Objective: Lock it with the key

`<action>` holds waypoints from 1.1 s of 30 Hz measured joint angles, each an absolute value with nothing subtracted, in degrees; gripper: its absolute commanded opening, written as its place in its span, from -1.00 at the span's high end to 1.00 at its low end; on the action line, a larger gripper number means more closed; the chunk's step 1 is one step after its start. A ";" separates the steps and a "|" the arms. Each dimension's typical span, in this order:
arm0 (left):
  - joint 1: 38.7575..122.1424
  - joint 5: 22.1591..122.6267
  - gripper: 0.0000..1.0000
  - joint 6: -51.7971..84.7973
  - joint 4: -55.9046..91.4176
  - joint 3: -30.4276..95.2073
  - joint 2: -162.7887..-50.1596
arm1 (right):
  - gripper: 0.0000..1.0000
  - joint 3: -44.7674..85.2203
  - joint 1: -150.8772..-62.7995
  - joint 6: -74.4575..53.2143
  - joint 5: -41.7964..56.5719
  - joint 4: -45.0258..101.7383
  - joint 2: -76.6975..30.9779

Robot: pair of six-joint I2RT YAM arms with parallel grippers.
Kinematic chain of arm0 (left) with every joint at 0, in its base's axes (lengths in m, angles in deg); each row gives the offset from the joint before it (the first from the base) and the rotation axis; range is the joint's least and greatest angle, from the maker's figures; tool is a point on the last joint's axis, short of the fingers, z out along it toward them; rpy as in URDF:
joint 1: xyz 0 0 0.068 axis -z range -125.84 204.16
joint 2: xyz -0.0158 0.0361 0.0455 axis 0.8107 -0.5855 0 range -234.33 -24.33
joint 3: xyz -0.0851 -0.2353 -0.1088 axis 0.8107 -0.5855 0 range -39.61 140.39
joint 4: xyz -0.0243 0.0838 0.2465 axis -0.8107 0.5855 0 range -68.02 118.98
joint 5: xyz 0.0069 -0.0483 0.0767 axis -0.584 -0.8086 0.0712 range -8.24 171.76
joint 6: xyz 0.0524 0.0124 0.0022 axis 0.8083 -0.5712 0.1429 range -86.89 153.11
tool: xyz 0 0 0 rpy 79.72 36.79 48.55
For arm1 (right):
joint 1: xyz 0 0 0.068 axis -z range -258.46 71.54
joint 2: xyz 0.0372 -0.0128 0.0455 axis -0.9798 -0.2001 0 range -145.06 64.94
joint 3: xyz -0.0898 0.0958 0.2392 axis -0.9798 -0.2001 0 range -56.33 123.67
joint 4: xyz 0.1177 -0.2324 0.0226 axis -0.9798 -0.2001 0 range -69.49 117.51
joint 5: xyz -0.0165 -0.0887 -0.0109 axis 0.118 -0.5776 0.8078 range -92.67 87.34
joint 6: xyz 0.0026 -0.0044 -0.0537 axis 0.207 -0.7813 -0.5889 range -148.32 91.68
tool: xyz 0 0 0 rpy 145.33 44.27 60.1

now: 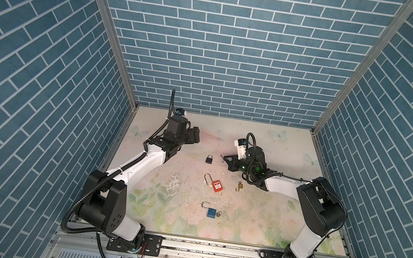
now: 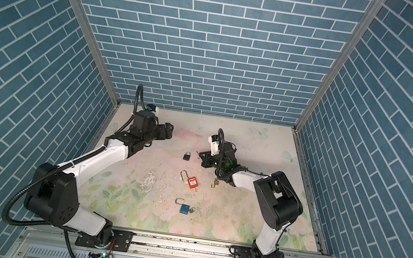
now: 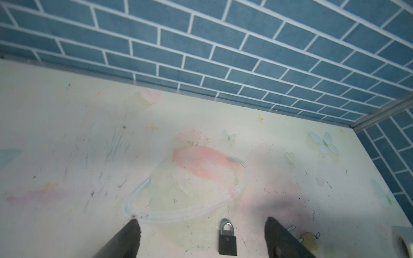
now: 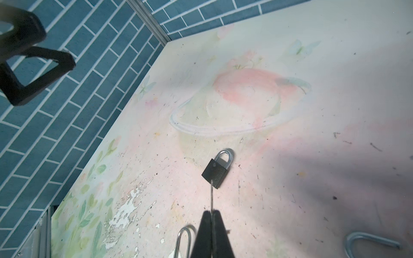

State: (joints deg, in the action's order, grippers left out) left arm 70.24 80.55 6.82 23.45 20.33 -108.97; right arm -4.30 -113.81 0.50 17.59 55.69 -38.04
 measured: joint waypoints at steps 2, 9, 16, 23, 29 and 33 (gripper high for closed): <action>65.38 75.98 -0.76 3.09 19.06 15.22 -108.43 | 1.00 -2.53 -113.81 1.59 17.63 55.10 -40.33; 59.46 65.01 -0.76 -5.53 11.28 5.71 -109.87 | 1.00 1.50 -113.81 6.01 17.59 54.53 -46.91; 61.95 61.67 -0.76 -6.33 9.16 6.34 -110.20 | 1.00 3.49 -113.81 8.98 17.63 54.14 -51.61; 63.05 61.43 -0.76 -6.16 9.22 7.09 -110.22 | 1.00 4.71 -113.81 9.57 18.24 53.66 -52.97; 63.07 61.38 -0.76 -6.07 9.29 7.09 -110.22 | 1.00 6.11 -113.83 10.77 19.51 53.99 -54.56; 63.09 61.36 -0.76 -5.94 9.38 7.09 -110.22 | 1.00 6.96 -113.92 10.97 20.27 54.53 -55.50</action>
